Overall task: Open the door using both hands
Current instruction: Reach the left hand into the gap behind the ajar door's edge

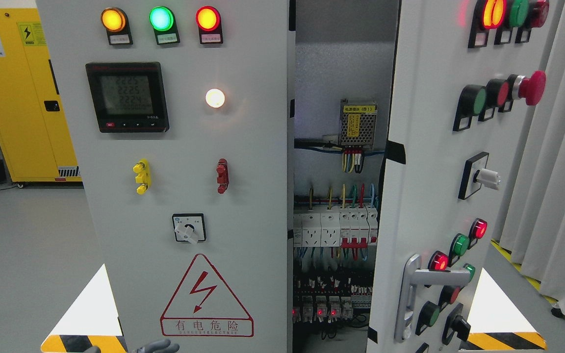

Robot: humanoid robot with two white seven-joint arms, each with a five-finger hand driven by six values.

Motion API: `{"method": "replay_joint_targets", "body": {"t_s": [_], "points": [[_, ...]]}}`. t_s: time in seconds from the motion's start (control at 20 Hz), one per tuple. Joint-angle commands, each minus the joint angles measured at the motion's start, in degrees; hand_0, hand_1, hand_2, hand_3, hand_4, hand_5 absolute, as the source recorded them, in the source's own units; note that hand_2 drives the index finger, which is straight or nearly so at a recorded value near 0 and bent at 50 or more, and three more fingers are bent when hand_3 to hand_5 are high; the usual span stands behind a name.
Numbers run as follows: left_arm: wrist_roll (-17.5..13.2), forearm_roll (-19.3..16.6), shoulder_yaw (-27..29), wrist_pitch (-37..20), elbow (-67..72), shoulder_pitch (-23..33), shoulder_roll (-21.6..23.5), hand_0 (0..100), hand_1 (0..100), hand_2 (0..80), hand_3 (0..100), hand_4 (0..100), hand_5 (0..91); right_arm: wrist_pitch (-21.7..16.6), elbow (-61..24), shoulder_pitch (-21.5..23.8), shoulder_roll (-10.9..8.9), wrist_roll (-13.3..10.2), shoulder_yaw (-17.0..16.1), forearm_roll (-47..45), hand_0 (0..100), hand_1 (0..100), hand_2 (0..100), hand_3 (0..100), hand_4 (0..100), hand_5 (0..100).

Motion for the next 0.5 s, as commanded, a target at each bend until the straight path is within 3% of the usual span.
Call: {"method": "replay_joint_targets", "body": {"t_s": [0.0,0.2,0.45], "points": [[0.0,8.2,-8.6,3.5,-7.3,-17.4,7.3,0,0,0.0,0,0,0.0,0.0,0.0,0.0,0.04,0.0,0.0,1.0,21,8,0,0,0,0],[0.1,8.1,-15.2,7.2,-6.0,-28.9,4.0,0,0,0.0,0,0,0.0,0.0,0.0,0.0,-0.04,0.0,0.0,1.0,21,8,0,0,0,0],[0.3,8.1,-21.6,7.4,-2.7,-37.1,1.6,0,0,0.0,0,0,0.0,0.0,-0.1,0.0,-0.04,0.0,0.0,1.0,21,8,0,0,0,0]]}}
